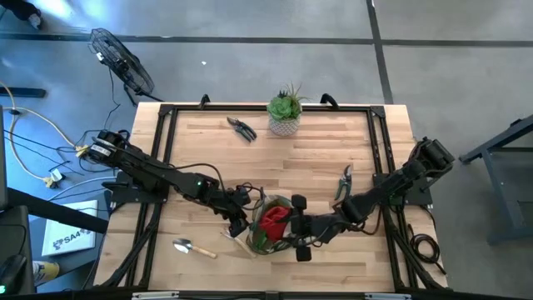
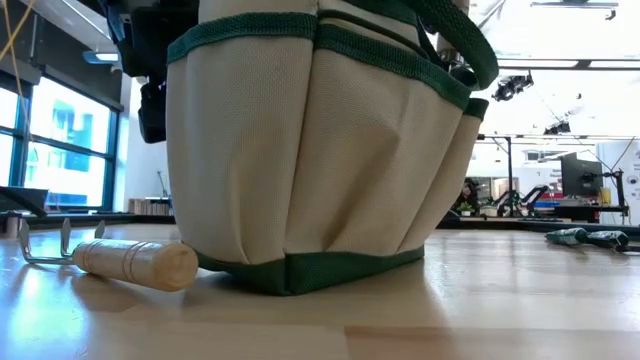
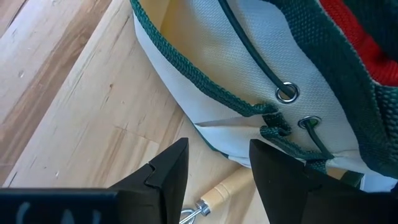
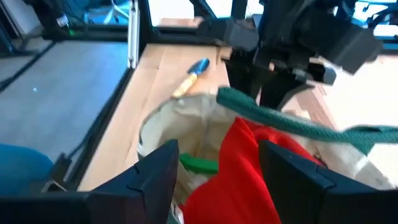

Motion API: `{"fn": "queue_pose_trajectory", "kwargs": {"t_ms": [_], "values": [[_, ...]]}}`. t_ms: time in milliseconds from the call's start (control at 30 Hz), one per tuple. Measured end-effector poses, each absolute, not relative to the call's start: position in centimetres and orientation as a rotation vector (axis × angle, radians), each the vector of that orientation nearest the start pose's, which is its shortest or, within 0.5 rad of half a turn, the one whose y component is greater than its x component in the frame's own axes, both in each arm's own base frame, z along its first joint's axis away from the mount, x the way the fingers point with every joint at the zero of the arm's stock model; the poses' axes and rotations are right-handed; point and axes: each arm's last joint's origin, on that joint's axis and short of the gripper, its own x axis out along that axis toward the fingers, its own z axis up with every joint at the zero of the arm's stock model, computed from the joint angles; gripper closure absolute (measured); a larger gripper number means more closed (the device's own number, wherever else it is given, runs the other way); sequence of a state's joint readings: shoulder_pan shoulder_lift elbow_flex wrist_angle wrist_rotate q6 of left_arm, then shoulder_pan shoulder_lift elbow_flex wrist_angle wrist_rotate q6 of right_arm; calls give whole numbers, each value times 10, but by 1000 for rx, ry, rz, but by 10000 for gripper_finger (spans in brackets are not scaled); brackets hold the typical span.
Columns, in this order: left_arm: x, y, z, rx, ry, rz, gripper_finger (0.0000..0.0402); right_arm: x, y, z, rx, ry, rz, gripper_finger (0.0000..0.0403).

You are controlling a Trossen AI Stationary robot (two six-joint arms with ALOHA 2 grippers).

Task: Pick & Place Garden tools in Gardening bag
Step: Put the light brown trowel into the white gardening bag

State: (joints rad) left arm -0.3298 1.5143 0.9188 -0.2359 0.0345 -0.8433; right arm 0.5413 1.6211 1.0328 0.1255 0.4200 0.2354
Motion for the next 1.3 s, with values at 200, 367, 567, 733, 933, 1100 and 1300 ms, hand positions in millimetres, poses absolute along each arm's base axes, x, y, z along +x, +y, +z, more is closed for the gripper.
{"fn": "queue_pose_trajectory", "kwargs": {"t_ms": [200, 367, 567, 733, 933, 1100, 1300], "values": [[290, -100, 208, -662, 912, 26, 236, 309, 170, 235, 0, 462, 58, 206], [290, -100, 208, -662, 912, 26, 236, 311, 168, 235, 5, 467, 58, 233], [290, -100, 208, -662, 912, 26, 236, 310, 169, 235, 1, 467, 65, 241], [290, -100, 208, -663, 912, 26, 236, 309, 171, 235, -6, 466, 73, 239], [290, -100, 208, -663, 913, 25, 236, 305, 171, 232, 15, 535, 133, 238], [290, -100, 208, -664, 913, 24, 236, 295, 167, 230, 21, 626, 101, 238], [290, -100, 208, -664, 912, 24, 236, 294, 167, 232, 21, 628, 99, 238]]}}
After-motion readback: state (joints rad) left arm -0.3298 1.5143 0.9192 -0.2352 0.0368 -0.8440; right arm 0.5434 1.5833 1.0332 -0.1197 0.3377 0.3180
